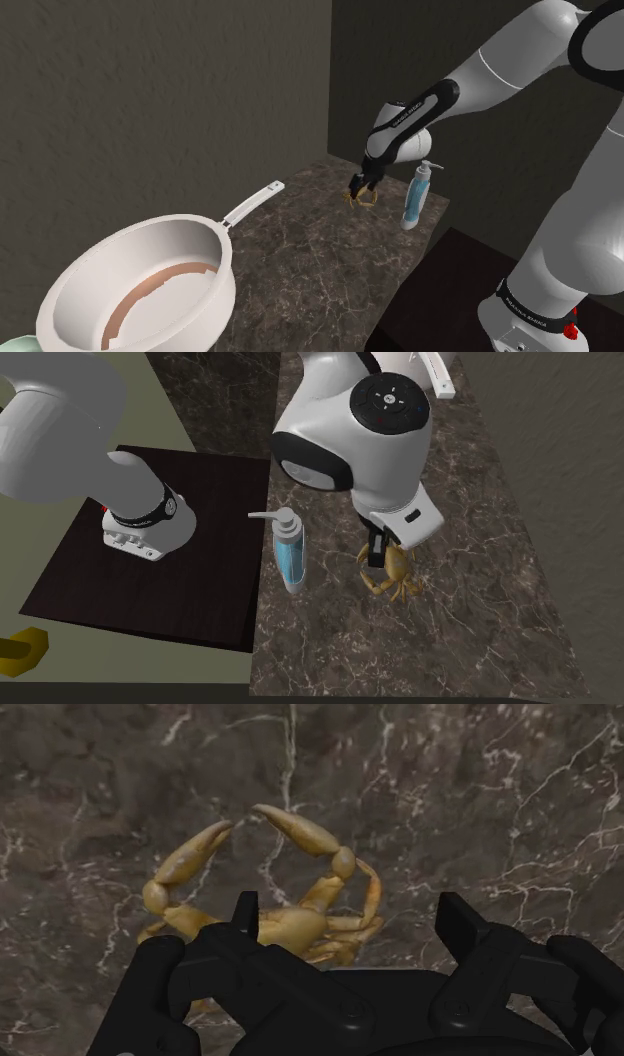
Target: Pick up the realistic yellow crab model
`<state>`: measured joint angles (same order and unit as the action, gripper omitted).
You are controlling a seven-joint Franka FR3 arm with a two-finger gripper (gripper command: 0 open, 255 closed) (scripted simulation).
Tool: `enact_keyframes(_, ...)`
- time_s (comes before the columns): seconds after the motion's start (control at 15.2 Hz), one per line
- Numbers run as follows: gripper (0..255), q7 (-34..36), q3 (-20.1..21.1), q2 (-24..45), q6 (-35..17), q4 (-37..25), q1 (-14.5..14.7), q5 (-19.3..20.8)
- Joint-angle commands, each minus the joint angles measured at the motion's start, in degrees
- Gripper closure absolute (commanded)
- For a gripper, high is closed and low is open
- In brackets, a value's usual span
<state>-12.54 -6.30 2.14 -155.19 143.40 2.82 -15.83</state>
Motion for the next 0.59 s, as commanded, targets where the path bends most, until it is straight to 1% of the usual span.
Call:
enact_keyframes(0.0, 0, -1.1, 0.2, 1.7, -1.5, -0.1, 0.0, -1.4)
enact_keyframes(0.26, 0, -3.9, 1.1, 5.2, -4.9, -0.1, -0.2, -4.8)
enact_keyframes(0.4, 0, -3.9, 1.1, 5.2, -4.9, -0.1, -0.2, -4.7)
enact_keyframes(0.46, 255, -3.9, 1.1, 5.3, -4.9, -0.2, -0.2, -4.8)
enact_keyframes(0.53, 255, -3.9, 1.1, 5.3, -4.9, -0.1, -0.2, -4.7)
